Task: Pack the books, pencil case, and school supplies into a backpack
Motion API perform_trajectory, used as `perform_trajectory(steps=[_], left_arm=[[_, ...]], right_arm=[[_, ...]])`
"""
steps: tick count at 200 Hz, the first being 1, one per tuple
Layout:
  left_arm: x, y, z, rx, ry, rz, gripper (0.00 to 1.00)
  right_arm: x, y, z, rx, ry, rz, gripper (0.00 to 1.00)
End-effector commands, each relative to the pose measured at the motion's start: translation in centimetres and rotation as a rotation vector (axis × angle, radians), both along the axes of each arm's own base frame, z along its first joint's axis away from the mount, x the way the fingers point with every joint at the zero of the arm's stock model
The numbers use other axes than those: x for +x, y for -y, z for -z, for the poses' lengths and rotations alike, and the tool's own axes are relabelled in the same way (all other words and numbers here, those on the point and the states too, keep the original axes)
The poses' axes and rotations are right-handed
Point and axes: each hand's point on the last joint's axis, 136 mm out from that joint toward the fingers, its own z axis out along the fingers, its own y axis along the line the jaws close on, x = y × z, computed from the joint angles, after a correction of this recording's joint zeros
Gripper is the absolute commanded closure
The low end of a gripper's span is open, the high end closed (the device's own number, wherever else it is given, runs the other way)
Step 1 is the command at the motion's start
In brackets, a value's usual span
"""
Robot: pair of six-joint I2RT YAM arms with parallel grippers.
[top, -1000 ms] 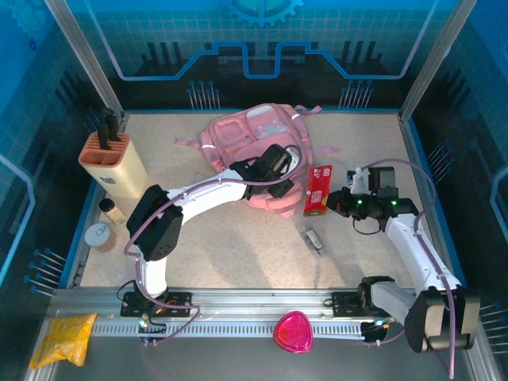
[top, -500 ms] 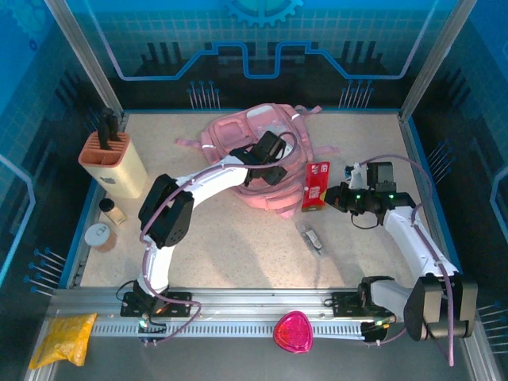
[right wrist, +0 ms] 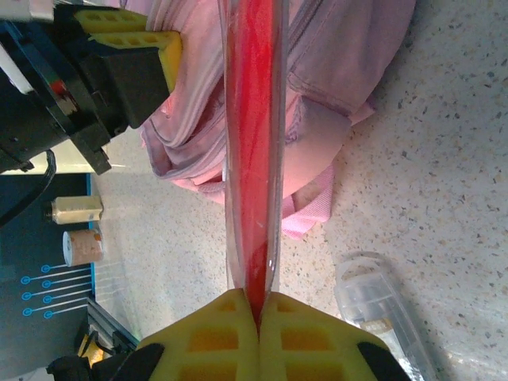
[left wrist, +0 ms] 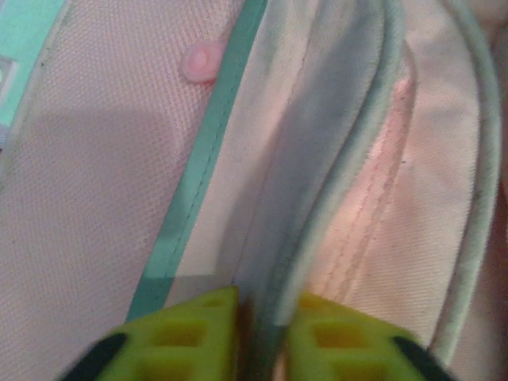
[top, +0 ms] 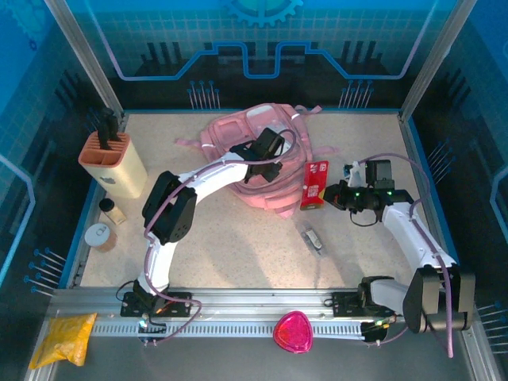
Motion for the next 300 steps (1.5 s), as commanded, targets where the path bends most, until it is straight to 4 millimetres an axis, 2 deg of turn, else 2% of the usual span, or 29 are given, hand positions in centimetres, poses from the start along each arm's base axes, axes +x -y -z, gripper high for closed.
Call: perform_trajectory(steps=[1, 8, 46, 74, 78, 86, 115, 123, 148, 163, 189, 208, 226, 242, 266, 280, 300], left_arm=[[1.4, -0.8, -4.8, -0.046, 0.079, -0.047, 0.96], [1.5, -1.0, -5.8, -0.057, 0.088, -0.063, 1.00], [1.2, -2.3, -12.4, -0.155, 0.161, -0.172, 1.00], [-0.1, -2.3, -15.2, -0.256, 0.154, -0.204, 1.00], [-0.2, -2.3, -15.3, -0.266, 0.147, -0.205, 1.00], [-0.6, -2.3, -15.6, -0.280, 0.139, -0.211, 1.00], [-1.9, -2.7, -16.4, -0.324, 0.097, -0.268, 1.00], [-2.1, -3.0, -16.6, -0.328, 0.093, -0.295, 1.00], [-2.8, -3.9, -17.4, -0.363, 0.079, -0.367, 1.00], [-3.1, -4.2, -17.7, -0.380, 0.071, -0.395, 1.00], [-3.4, -4.6, -17.7, -0.415, 0.053, -0.449, 1.00], [-2.9, -5.5, -17.1, -0.395, 0.059, -0.504, 1.00], [-2.5, -6.5, -16.8, -0.377, 0.052, -0.560, 1.00], [-2.0, -7.7, -16.5, -0.353, 0.074, -0.618, 1.00], [-0.9, -9.1, -15.2, -0.357, 0.038, -0.691, 1.00], [-0.9, -8.8, -14.8, -0.370, 0.024, -0.688, 1.00], [-1.5, -6.2, -13.7, -0.443, -0.049, -0.611, 1.00]], right_arm=[[1.1, 0.0, -1.5, 0.030, 0.032, 0.002, 1.00], [1.2, 0.1, -1.4, 0.028, 0.024, 0.006, 0.99], [2.1, -0.8, -1.1, 0.073, -0.013, 0.003, 1.00], [3.5, -2.9, -0.7, 0.124, -0.026, -0.035, 1.00], [4.3, -3.4, -1.8, 0.133, 0.010, -0.049, 1.00], [4.8, -4.4, -2.1, 0.136, 0.021, -0.068, 1.00], [7.0, -8.3, -1.0, 0.177, 0.012, -0.141, 1.00], [8.2, -9.2, -1.2, 0.198, 0.055, -0.150, 1.00], [11.1, -10.6, 1.5, 0.122, 0.036, -0.128, 0.98], [12.7, -11.8, 2.3, 0.125, 0.038, -0.121, 0.96], [15.0, -13.7, 3.5, 0.098, 0.065, -0.101, 0.88], [16.0, -15.4, 4.1, 0.090, 0.056, -0.139, 0.73], [15.8, -16.1, 3.6, 0.075, 0.095, -0.159, 0.62], [14.5, -16.3, 3.0, 0.075, 0.113, -0.193, 0.56], [12.3, -14.1, 3.7, 0.070, 0.082, -0.175, 0.52], [10.8, -12.5, 3.6, 0.048, 0.085, -0.159, 0.49], [8.9, -10.1, 2.6, 0.055, 0.088, -0.123, 0.47]])
